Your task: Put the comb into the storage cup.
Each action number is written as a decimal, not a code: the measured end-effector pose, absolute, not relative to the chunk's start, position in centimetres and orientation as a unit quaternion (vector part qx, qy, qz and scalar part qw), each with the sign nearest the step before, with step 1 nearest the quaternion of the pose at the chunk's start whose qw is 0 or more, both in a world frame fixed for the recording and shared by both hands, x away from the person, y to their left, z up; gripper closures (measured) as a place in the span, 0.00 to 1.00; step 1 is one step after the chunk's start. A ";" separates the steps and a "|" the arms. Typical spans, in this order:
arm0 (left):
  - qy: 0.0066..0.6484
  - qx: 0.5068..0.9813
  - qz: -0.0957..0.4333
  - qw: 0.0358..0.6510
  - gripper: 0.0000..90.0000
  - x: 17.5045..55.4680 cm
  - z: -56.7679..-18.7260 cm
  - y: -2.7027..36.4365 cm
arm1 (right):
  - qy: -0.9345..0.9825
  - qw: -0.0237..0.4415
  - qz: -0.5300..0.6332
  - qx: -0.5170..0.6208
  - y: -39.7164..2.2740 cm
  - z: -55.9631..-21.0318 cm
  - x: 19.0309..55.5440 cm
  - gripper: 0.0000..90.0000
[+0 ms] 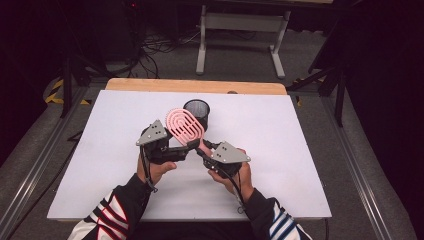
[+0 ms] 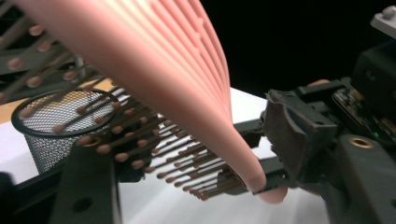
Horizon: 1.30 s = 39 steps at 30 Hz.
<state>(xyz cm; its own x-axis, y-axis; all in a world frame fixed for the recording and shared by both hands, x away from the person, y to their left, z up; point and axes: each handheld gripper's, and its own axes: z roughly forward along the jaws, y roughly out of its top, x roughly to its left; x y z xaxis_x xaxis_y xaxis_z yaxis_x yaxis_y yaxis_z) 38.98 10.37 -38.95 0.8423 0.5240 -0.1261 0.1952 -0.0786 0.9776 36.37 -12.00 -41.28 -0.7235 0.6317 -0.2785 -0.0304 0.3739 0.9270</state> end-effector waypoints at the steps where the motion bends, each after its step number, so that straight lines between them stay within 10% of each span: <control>1: 0.249 0.719 0.123 0.637 0.44 39.0 -38.9 10.4 | 0.766 0.317 0.523 0.198 -11.9 -41.3 36.3 0.78; 8: 0.252 0.702 0.122 0.655 0.61 39.2 -38.3 10.9 | 0.759 0.325 0.525 0.204 -11.4 -41.2 35.9 0.78; 39: 0.237 0.706 0.150 0.650 0.70 39.0 -37.3 10.5 | 0.746 0.318 0.545 0.212 -11.2 -41.0 35.4 0.66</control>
